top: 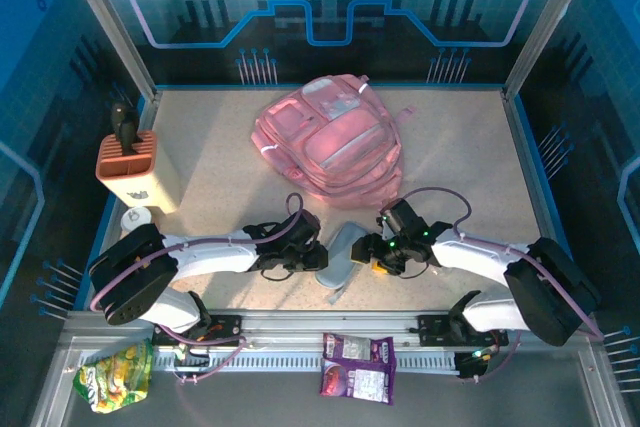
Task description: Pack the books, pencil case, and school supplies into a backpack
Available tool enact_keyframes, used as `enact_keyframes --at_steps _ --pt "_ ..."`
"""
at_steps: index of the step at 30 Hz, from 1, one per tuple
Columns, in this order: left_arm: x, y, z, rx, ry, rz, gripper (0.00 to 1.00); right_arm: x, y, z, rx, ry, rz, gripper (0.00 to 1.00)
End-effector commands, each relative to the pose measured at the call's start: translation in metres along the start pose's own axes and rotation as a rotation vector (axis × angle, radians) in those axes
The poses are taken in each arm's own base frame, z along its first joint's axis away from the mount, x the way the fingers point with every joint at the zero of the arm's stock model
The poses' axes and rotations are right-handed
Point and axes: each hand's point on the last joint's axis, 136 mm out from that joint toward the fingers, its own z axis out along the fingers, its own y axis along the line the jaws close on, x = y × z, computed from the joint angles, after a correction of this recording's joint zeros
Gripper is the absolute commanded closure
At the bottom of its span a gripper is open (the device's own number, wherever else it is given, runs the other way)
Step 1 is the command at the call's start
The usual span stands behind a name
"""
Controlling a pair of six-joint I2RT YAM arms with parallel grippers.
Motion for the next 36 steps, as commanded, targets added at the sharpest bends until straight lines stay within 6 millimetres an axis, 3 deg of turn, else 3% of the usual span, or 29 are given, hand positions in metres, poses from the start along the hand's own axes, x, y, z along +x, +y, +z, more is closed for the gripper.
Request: enact_keyframes --at_steps 1,8,15,21,32,36 --pt "0.015 0.037 0.007 -0.147 0.036 -0.023 0.78 -0.020 0.070 0.005 -0.283 -0.061 -0.165 0.34" --pt "0.015 0.039 0.006 -0.152 0.031 -0.034 0.78 -0.022 0.069 0.005 -0.282 -0.054 -0.156 0.37" --pt "0.012 0.026 0.008 -0.085 0.024 -0.051 0.78 -0.026 0.088 0.001 -0.365 -0.058 -0.172 0.45" --pt "0.009 0.025 0.005 -0.092 0.016 -0.048 0.78 -0.025 0.074 0.004 -0.304 -0.046 -0.166 0.51" --pt "0.005 0.018 -0.001 -0.059 -0.005 -0.046 0.77 -0.026 0.075 -0.001 -0.333 -0.054 -0.175 0.69" --pt "0.000 0.016 -0.010 -0.055 -0.034 -0.042 0.72 -0.031 0.074 -0.007 -0.343 -0.073 -0.174 0.72"
